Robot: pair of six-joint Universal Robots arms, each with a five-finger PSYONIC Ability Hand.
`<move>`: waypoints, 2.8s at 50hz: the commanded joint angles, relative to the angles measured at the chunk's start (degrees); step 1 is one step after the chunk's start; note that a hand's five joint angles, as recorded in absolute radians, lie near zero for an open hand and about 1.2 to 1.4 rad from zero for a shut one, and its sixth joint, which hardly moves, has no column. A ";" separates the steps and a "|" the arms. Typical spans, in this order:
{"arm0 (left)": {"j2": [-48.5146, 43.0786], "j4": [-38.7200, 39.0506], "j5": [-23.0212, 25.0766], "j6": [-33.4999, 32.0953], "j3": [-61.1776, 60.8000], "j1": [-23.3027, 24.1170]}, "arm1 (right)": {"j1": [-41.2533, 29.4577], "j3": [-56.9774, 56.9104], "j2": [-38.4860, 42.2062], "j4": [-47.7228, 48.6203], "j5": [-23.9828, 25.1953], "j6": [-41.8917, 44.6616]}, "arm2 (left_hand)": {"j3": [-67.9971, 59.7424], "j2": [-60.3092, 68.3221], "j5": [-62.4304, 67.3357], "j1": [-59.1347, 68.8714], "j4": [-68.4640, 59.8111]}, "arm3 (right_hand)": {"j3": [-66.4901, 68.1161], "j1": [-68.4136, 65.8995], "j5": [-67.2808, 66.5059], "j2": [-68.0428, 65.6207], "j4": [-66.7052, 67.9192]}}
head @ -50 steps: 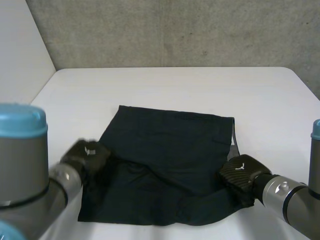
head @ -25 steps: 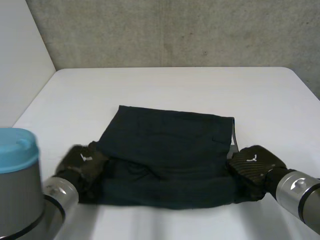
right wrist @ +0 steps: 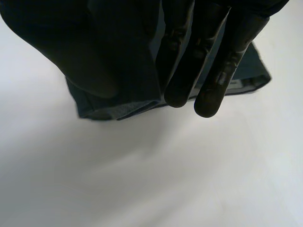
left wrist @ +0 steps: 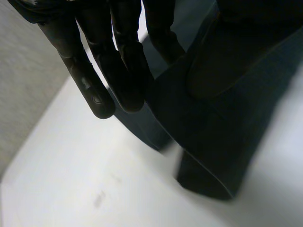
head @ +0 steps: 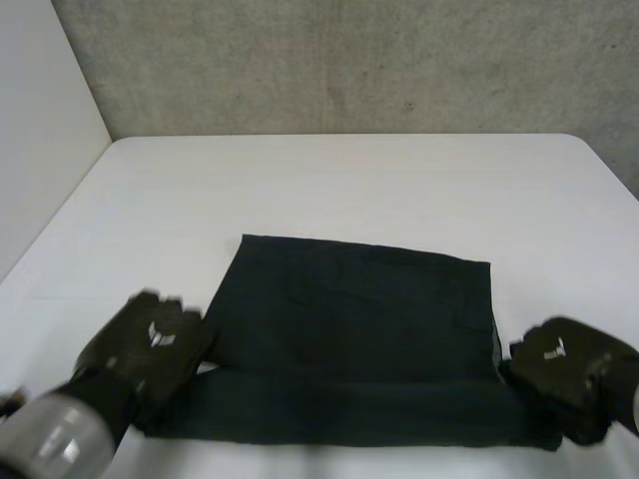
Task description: Fold the shorts.
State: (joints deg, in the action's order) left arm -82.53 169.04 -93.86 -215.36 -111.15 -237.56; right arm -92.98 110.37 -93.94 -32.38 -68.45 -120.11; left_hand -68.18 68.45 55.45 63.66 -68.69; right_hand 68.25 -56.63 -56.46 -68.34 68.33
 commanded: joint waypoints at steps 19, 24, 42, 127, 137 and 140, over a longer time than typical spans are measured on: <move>-51.32 31.96 -9.32 -0.50 39.34 0.17 | -10.56 -25.99 33.81 40.37 -9.86 -14.28 | -11.82 11.55 14.55 16.34 -11.31 | 11.75 -23.37 -13.54 -11.66 11.67; -55.02 34.59 -7.57 -0.06 41.46 0.52 | -10.56 -31.18 41.64 44.69 -11.18 -12.17 | 58.18 -58.45 -55.45 -53.66 58.69 | -39.41 27.79 37.62 39.50 -39.49; -28.49 35.84 -4.14 11.00 22.05 1.66 | -10.21 -18.19 17.75 31.96 -12.95 -35.27 | 57.79 -58.07 -55.06 -53.28 58.31 | -58.25 46.63 56.46 58.34 -58.33; -17.57 24.96 -6.24 27.18 15.79 3.14 | -30.08 -26.43 20.63 31.26 -5.55 -52.78 | 56.28 -56.55 -53.55 -51.77 56.79 | -58.25 46.63 56.46 58.34 -58.33; -32.23 17.82 -6.68 28.95 17.46 5.18 | -27.96 -31.80 37.68 26.93 -7.14 -41.61 | 56.61 -56.89 -53.88 -52.10 57.13 | -58.25 46.63 56.46 58.34 -58.33; -36.37 15.54 -7.04 28.51 18.34 5.26 | -27.96 -32.94 42.17 26.84 -7.23 -41.52 | 56.62 -56.89 -53.89 -52.10 57.13 | -58.25 46.63 56.46 58.34 -58.33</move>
State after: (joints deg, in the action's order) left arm -109.69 188.63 -100.33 -186.46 -94.24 -232.45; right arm -121.21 79.99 -62.06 -5.36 -75.65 -165.41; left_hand -12.27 11.59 2.69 10.93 -11.80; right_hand 12.11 -11.66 -4.03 -12.76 13.45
